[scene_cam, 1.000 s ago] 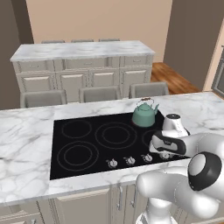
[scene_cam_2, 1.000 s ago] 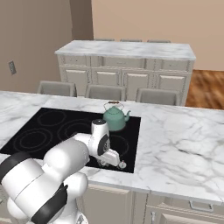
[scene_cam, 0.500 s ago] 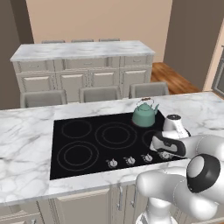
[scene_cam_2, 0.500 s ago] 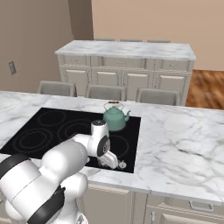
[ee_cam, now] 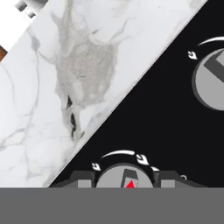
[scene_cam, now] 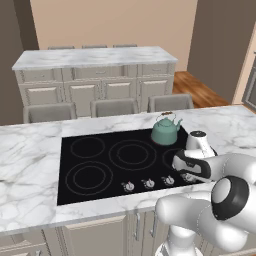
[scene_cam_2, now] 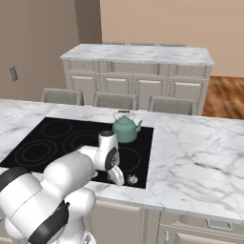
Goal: The kettle is done boiling. Turn off the stove, then wait for 300 timesteps before moving the kettle to the dining table.
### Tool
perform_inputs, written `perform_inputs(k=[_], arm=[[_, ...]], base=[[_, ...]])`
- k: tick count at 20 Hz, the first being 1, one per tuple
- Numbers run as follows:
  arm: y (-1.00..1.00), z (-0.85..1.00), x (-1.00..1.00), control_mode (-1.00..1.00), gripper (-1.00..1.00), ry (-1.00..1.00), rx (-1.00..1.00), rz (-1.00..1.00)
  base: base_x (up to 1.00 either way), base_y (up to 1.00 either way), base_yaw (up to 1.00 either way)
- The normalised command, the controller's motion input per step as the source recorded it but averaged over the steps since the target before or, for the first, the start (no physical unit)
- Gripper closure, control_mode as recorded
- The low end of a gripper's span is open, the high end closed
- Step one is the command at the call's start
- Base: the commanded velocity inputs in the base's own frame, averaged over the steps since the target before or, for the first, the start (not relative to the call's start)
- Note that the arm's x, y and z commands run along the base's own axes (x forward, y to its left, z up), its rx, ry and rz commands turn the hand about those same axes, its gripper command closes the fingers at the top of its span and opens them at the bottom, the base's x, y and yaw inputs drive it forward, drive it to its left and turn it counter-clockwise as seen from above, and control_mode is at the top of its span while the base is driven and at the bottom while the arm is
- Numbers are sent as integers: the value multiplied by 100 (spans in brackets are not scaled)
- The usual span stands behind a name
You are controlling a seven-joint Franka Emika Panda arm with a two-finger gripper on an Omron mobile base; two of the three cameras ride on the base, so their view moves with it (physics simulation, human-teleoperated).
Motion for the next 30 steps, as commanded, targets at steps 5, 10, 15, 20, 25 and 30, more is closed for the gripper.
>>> perform_inputs(k=[5,10,15,20,25,30], arm=[[0,-6,-13,-100,100,0,0,-30],[1,-4,-7,-100,100,0,0,-30],[0,-5,-11,-100,100,0,0,-29],[1,-6,-9,-100,100,-1,0,-29],[1,-6,-10,-100,100,-2,0,-29],[0,-7,-14,-100,100,-5,0,-29]], base=[[0,0,0],[0,0,0],[0,0,0],[0,0,0],[0,0,0],[0,0,0]])
